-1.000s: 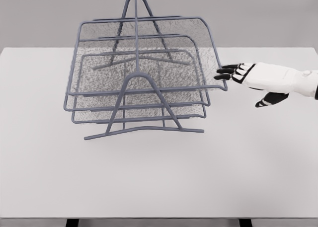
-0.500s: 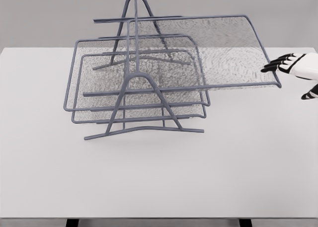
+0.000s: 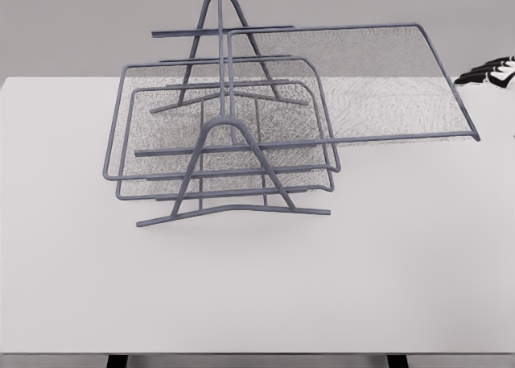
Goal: Pull out the upper folder box with right arm
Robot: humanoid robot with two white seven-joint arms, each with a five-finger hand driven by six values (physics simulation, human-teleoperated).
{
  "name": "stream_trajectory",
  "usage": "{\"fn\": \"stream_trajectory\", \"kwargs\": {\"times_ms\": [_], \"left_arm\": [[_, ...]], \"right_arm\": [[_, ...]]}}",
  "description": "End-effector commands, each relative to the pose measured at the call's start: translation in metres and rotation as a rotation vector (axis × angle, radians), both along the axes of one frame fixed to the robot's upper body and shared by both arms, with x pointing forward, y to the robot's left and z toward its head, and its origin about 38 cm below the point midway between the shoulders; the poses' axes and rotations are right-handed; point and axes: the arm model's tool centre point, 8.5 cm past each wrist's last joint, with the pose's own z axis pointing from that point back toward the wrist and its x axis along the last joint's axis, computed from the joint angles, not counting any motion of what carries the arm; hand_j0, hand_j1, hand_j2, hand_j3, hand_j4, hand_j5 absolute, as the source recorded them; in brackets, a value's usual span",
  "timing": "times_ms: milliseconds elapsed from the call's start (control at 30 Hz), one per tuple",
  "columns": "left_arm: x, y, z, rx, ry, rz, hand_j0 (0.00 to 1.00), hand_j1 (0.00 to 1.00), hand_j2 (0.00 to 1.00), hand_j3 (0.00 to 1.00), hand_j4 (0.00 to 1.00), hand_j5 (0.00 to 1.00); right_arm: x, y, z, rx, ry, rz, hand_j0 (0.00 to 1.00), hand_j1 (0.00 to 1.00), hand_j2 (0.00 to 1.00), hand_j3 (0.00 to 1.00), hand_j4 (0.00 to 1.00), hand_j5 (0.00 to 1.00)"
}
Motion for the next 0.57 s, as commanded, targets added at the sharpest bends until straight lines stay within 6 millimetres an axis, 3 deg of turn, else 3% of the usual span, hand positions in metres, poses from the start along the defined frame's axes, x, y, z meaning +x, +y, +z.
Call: {"fn": "stream_trajectory", "kwargs": {"times_ms": [0, 67, 133, 267, 333, 400, 433, 533], "left_arm": [[0.0, 0.0, 0.0, 0.0, 0.0, 0.0, 1.0, 1.0, 1.0, 1.0, 1.0, 1.0], [0.0, 0.0, 0.0, 0.0, 0.0, 0.0, 1.0, 1.0, 1.0, 1.0, 1.0, 1.0], [0.0, 0.0, 0.0, 0.0, 0.0, 0.0, 1.0, 1.0, 1.0, 1.0, 1.0, 1.0], [0.0, 0.0, 0.0, 0.0, 0.0, 0.0, 1.0, 1.0, 1.0, 1.0, 1.0, 1.0], [0.0, 0.0, 0.0, 0.0, 0.0, 0.0, 1.0, 1.0, 1.0, 1.0, 1.0, 1.0], [0.0, 0.0, 0.0, 0.0, 0.0, 0.0, 1.0, 1.0, 1.0, 1.0, 1.0, 1.0], [0.0, 0.0, 0.0, 0.0, 0.0, 0.0, 1.0, 1.0, 1.0, 1.0, 1.0, 1.0], [0.002, 0.0, 0.0, 0.001, -0.004, 0.001, 1.0, 1.0, 1.0, 1.0, 1.0, 1.0]], "right_arm": [[-0.002, 0.002, 0.019, 0.093, -0.036, 0.017, 1.0, 1.0, 1.0, 1.0, 1.0, 1.0], [-0.019, 0.051, 0.038, 0.119, -0.07, 0.188, 1.0, 1.0, 1.0, 1.0, 1.0, 1.0], [-0.03, 0.066, 0.049, 0.152, -0.072, 0.252, 1.0, 1.0, 1.0, 1.0, 1.0, 1.0], [-0.023, 0.096, 0.024, 0.227, -0.036, 0.326, 1.0, 1.0, 1.0, 1.0, 1.0, 1.0], [-0.012, 0.136, 0.02, 0.256, -0.024, 0.427, 1.0, 1.0, 1.0, 1.0, 1.0, 1.0], [-0.011, 0.144, 0.015, 0.271, -0.013, 0.444, 1.0, 1.0, 1.0, 1.0, 1.0, 1.0], [-0.011, 0.15, 0.002, 0.27, 0.023, 0.455, 1.0, 1.0, 1.0, 1.0, 1.0, 1.0], [-0.012, 0.15, -0.002, 0.267, 0.034, 0.453, 1.0, 1.0, 1.0, 1.0, 1.0, 1.0]]}}
